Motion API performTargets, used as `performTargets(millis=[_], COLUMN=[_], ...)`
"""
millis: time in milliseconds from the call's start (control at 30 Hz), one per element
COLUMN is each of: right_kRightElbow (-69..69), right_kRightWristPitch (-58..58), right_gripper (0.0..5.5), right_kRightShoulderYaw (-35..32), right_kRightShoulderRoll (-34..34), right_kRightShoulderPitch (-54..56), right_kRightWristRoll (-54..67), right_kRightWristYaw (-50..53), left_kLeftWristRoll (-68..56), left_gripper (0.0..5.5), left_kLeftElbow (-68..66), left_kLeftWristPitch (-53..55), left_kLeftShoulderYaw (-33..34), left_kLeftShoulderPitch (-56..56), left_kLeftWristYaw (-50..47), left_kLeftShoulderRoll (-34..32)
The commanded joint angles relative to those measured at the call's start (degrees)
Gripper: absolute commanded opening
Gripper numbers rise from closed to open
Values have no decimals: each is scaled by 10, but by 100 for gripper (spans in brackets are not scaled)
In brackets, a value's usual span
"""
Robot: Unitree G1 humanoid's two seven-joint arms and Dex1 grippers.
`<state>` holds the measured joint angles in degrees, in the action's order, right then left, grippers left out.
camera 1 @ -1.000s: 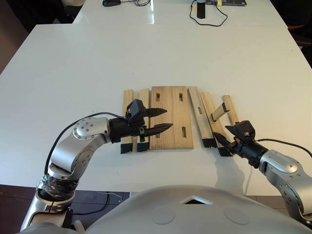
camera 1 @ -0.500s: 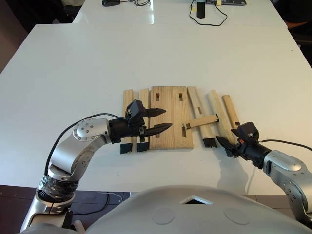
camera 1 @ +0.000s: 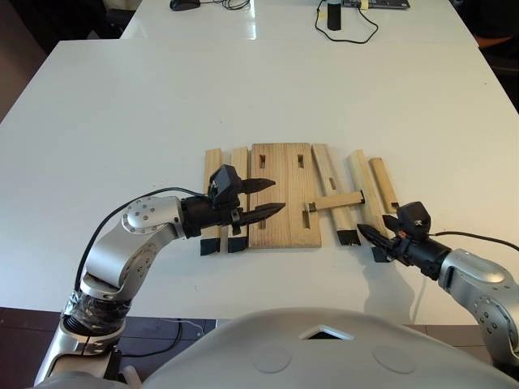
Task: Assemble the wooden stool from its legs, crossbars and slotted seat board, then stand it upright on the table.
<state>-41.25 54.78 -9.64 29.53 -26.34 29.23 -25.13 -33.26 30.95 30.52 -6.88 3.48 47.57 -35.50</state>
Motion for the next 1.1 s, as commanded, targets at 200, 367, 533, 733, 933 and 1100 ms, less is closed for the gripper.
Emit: performTargets(millis=[200, 367, 533, 733, 933, 1100], right_kRightElbow=[32, 47, 38, 39, 56, 64], right_kRightWristPitch=[16, -22, -40, -53, -63, -72], right_gripper=[152, 107, 107, 103, 103, 103], right_kRightShoulderYaw=[-47, -45, -49, -41, -47, -50], right_kRightShoulderRoll=[-31, -20, 7, 19, 12, 6], right_kRightShoulderPitch=[31, 46, 51, 33, 43, 39], right_kRightWristRoll=[44, 17, 15, 26, 39, 41], right_kRightWristYaw=[19, 25, 3, -29, -34, -36], left_kLeftWristRoll=[-7, -5, -2, 0, 8, 10], left_gripper=[259, 259, 259, 259, 259, 259], left_kLeftElbow=[-39, -49, -48, -52, -93, -99], left_kLeftWristPitch=[2, 3, 2, 1, -8, -9], left_kLeftShoulderYaw=[41, 42, 41, 40, 43, 45], left_kLeftShoulderPitch=[-23, -32, -28, -27, -29, -33], left_kLeftWristYaw=[3, 9, 9, 6, 9, 12], left_kLeftShoulderRoll=[-7, -6, -5, -1, 3, 4])
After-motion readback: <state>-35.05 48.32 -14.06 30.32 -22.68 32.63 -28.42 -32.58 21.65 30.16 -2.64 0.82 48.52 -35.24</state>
